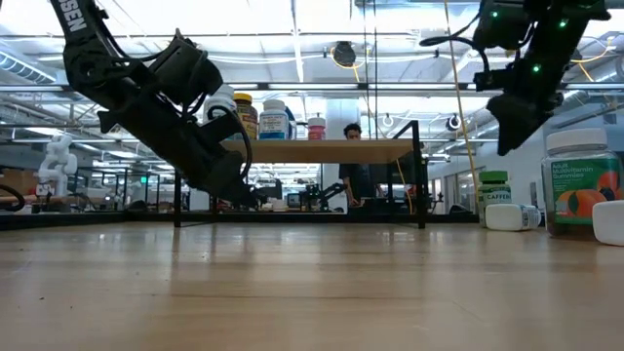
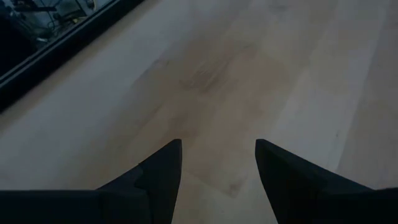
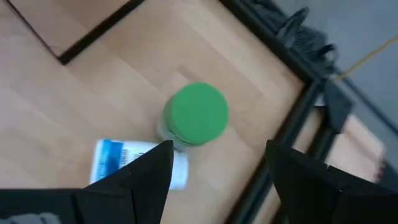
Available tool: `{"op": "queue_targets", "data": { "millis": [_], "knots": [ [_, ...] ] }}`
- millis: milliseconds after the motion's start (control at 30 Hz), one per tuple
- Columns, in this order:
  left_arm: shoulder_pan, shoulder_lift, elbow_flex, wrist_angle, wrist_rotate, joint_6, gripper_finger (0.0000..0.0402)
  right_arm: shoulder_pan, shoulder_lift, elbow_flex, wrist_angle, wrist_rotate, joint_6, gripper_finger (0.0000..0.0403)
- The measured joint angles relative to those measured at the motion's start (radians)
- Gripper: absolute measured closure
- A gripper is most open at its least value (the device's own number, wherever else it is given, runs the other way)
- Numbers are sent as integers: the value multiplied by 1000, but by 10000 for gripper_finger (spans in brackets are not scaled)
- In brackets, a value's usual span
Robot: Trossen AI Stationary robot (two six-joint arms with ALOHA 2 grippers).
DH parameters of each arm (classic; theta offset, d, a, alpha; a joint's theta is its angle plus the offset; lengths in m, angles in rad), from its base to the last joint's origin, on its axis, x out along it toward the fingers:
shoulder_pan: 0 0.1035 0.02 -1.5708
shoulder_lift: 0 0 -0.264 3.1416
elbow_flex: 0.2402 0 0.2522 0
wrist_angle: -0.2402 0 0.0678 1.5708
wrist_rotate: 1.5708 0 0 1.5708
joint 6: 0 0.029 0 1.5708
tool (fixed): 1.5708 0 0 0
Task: Pick and place medicine bottles onto shelf by color
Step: Put the green medicine bottle on the shelf
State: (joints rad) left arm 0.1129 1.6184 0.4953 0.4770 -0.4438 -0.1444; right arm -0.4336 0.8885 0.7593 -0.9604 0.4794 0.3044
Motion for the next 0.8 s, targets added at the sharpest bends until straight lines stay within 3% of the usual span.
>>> {"op": "queue_targets", "data": {
  "millis": [300, 400, 567, 733, 800],
  "knots": [
    [0, 0, 0, -3, 0, -1, 194, -157, 26, 0, 52, -169, 18, 151],
    [0, 0, 0, -3, 0, 6, 194, -178, 52, 1, 124, -187, -97, 151],
    [0, 0, 0, -2, 0, 30, 195, -254, 141, 2, 198, -319, -186, 151],
    [0, 0, 0, -2, 0, 26, 194, -297, 221, 6, 173, -299, -194, 151],
    [0, 0, 0, -2, 0, 26, 195, -301, 244, 1, 185, -341, -203, 151]
  ]
}}
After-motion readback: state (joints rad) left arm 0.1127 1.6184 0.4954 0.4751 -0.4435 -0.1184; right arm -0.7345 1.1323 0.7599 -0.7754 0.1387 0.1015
